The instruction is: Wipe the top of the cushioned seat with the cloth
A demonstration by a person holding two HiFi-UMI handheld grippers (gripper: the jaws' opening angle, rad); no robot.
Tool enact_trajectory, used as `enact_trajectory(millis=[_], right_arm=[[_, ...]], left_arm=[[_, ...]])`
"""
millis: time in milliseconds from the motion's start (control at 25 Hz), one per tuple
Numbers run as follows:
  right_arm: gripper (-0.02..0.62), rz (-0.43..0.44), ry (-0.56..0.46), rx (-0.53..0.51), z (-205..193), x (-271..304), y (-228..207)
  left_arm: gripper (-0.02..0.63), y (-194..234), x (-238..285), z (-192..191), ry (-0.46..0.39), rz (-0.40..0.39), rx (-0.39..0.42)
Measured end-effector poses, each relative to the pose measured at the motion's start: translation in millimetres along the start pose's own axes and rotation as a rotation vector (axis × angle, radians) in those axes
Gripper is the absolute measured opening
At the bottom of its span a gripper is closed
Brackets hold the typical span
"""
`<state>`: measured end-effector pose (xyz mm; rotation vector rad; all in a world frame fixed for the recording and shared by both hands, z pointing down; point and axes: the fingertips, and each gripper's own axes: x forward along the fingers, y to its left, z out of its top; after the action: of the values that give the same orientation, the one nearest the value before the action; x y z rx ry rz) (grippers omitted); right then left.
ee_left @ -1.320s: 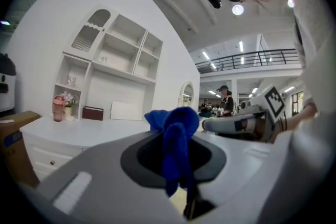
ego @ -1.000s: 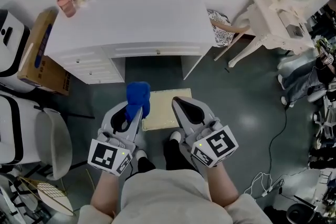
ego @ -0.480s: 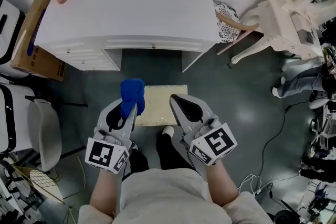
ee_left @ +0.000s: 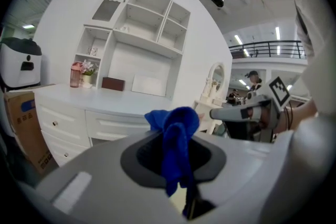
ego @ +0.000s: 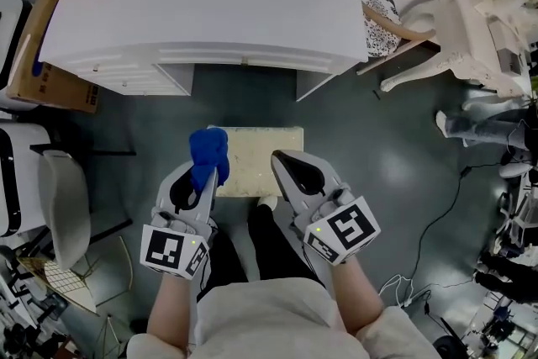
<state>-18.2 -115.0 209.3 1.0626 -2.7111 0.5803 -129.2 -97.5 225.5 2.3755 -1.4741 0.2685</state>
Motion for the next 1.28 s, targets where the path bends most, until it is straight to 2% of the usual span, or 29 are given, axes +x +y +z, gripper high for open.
enact_trajectory(millis=[800,1280], right_arm=[[0.000,-0.013,0.083,0.098,-118,45,-48],[0.000,-0.017,0.085,0.107,-168,72,-71]], left_arm=[[0.058,49,50,-143,0.153,0.095,-0.080],[0.058,91,79,-219,0.243,0.160,-0.059]])
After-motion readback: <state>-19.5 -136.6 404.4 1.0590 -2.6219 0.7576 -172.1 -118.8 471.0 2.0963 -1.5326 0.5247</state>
